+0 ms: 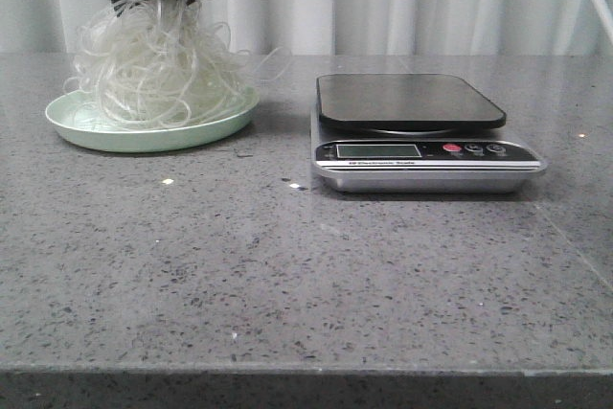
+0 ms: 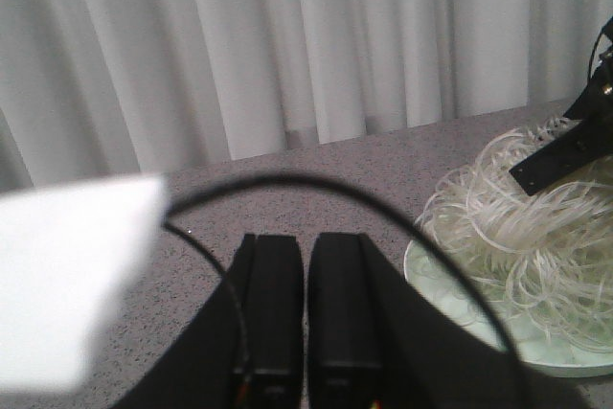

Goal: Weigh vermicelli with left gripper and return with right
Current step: 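Carry the vermicelli with the right gripper over the green plate, then release the vermicelli onto the plate and raise the right gripper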

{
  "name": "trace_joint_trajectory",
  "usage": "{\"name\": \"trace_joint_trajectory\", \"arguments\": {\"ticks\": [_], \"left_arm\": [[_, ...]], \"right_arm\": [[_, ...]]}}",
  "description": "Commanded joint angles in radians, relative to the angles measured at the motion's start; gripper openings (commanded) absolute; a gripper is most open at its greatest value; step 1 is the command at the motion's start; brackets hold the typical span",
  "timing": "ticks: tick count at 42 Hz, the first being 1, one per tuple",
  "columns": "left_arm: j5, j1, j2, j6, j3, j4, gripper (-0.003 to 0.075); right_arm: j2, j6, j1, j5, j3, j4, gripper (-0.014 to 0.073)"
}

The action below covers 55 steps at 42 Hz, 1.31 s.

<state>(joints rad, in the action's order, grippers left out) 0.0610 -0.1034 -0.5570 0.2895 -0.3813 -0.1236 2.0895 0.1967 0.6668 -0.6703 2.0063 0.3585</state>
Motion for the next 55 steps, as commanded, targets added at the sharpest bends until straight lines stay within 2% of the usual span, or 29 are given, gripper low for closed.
{"name": "trace_joint_trajectory", "arguments": {"ticks": [1, 12, 15, 23, 29, 45, 49, 55], "left_arm": [[0.077, -0.006, -0.001, 0.0, -0.027, -0.006, 0.0137], [0.077, -0.006, -0.001, 0.0, -0.027, -0.006, 0.0137], [0.077, -0.006, -0.001, 0.0, -0.027, -0.006, 0.0137], [0.077, -0.006, -0.001, 0.0, -0.027, -0.006, 0.0137], [0.077, -0.006, -0.001, 0.0, -0.027, -0.006, 0.0137], [0.077, -0.006, -0.001, 0.0, -0.027, -0.006, 0.0137], [0.077, -0.006, -0.001, 0.0, -0.027, -0.006, 0.0137], [0.077, -0.006, -0.001, 0.0, -0.027, -0.006, 0.0137]], "right_arm": [[-0.064, 0.006, -0.001, 0.084, 0.037, 0.028, 0.0153], [-0.064, 0.006, -0.001, 0.084, 0.037, 0.028, 0.0153], [-0.064, 0.006, -0.001, 0.084, 0.037, 0.028, 0.018], [-0.064, 0.006, -0.002, 0.084, 0.037, 0.028, 0.0407], [-0.064, 0.006, -0.008, 0.072, 0.037, 0.028, 0.0511], [-0.112, 0.006, -0.041, 0.002, 0.038, 0.028, 0.0512], [-0.143, 0.006, -0.062, 0.001, 0.038, 0.028, 0.0489], [-0.203, 0.006, -0.115, -0.016, 0.038, 0.028, 0.0395]]}}
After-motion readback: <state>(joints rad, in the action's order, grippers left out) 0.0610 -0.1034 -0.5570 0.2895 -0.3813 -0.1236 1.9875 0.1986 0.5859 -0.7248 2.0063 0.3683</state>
